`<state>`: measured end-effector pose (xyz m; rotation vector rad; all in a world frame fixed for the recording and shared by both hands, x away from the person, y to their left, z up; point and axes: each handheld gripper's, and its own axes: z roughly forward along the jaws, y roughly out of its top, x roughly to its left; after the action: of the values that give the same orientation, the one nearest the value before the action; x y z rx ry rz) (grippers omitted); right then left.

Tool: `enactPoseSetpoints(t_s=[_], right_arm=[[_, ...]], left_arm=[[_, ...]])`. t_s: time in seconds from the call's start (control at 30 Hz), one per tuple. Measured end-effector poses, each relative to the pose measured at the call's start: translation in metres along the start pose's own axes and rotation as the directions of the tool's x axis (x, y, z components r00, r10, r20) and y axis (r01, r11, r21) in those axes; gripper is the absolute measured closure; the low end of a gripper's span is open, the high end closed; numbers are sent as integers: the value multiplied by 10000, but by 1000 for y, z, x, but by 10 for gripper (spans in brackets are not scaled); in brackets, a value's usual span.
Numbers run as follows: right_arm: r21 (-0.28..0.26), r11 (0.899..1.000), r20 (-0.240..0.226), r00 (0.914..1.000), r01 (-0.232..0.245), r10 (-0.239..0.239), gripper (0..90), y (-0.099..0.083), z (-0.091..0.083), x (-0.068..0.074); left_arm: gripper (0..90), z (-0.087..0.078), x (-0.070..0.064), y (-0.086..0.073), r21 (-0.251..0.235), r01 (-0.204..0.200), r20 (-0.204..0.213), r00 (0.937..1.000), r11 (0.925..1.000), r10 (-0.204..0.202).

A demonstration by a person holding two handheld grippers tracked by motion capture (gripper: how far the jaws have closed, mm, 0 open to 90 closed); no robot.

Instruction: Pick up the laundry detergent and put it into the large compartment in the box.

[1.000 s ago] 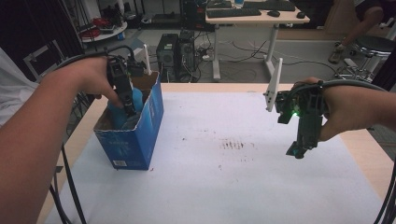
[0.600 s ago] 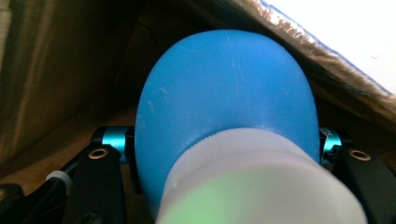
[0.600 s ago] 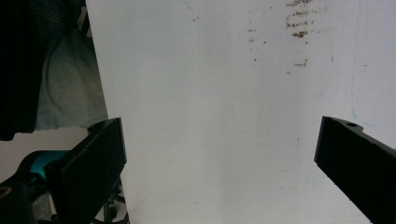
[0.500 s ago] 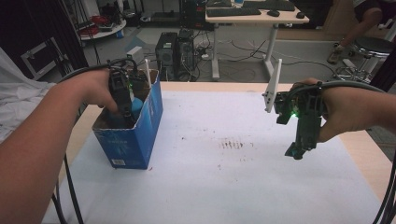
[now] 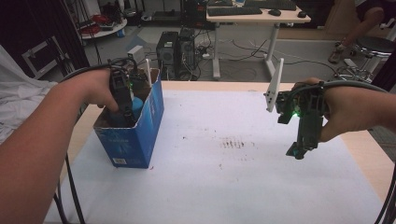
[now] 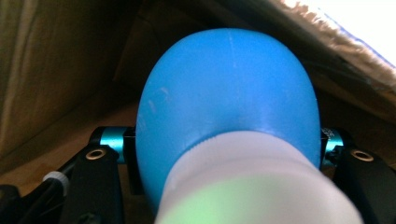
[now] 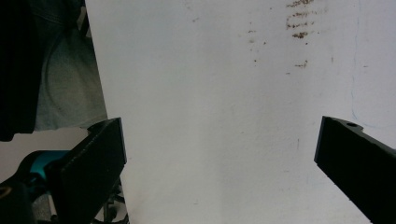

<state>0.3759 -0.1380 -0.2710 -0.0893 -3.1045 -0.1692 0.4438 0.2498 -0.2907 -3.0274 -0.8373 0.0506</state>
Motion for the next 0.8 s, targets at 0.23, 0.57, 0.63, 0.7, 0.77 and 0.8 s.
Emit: enactPoseSetpoints(t_s=[0.23,0.57,0.63,0.7,0.77,0.8], right_arm=[[-11,10000,-24,10000,14,-14,12,1,1,0],[-31,10000,23,10000,27,-27,12,0,0,0],[-26,10000,14,10000,15,-15,12,0,0,0],[-39,10000,15,10000,82,-82,12,0,0,0],[-26,10000,19,10000,77,-77,12,0,0,0],[-41,10000,14,10000,73,-73,12,0,0,0]], left_arm=[[309,-5,-2,-1,-1,-90,-239,9997,10000,90],[301,-13,-3,-2,-133,-232,-318,9992,9996,227],[289,-15,-3,-2,-162,-199,-356,9992,9997,193],[266,-17,-3,-3,-189,-141,-384,9992,9997,134],[265,-19,-3,-4,-206,-147,-411,9991,9997,139],[264,-20,-3,-4,-202,-152,-393,9991,9997,144]])
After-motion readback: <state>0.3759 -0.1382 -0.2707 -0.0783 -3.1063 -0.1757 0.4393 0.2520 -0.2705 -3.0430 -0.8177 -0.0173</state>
